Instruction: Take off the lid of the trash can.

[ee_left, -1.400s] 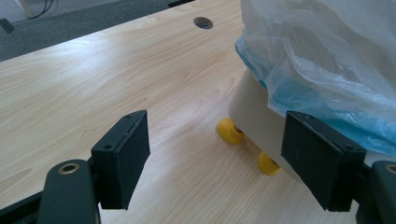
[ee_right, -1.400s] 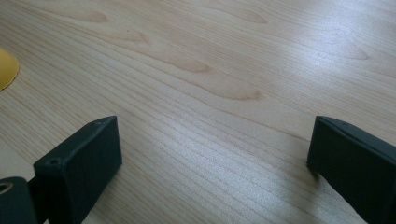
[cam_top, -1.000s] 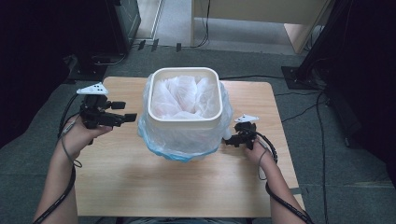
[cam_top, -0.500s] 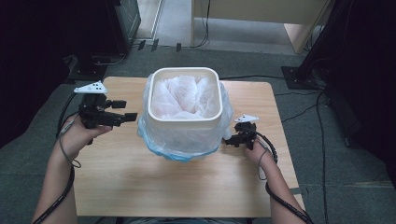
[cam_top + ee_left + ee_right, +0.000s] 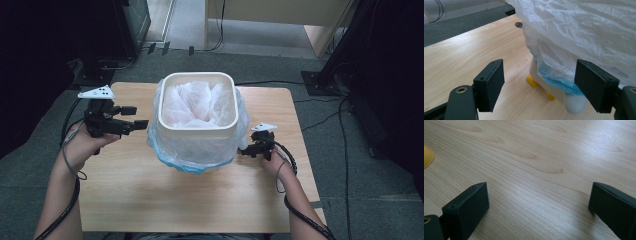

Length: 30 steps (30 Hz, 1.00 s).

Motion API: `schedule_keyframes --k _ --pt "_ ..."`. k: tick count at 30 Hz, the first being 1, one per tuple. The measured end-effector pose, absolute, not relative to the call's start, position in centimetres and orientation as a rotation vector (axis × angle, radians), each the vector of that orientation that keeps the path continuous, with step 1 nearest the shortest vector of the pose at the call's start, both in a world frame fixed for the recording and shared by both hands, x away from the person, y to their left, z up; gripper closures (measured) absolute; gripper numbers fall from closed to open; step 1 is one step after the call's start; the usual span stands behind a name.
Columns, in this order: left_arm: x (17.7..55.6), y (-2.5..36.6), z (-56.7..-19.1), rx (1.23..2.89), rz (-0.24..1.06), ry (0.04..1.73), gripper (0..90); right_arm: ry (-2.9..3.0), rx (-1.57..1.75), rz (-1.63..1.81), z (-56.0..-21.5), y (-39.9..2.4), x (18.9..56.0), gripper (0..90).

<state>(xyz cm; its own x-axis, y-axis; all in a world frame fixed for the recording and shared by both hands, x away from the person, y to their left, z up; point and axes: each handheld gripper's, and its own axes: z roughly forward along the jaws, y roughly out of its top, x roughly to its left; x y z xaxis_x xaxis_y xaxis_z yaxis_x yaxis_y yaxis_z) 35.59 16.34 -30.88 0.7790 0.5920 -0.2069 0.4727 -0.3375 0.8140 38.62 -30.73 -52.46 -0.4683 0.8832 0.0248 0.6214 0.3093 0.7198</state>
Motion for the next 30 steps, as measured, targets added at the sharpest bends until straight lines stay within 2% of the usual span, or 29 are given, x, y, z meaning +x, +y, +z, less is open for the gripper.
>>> schedule_keyframes --k 9,30 --pt "36.2 15.0 -29.8 2.031 0.176 0.773 23.6 2.207 1.343 0.958 -52.5 -30.7 38.6 2.9" --pt "38.6 14.7 -26.8 2.066 0.207 0.743 24.8 2.200 1.355 0.952 -52.4 -30.7 38.5 2.9"
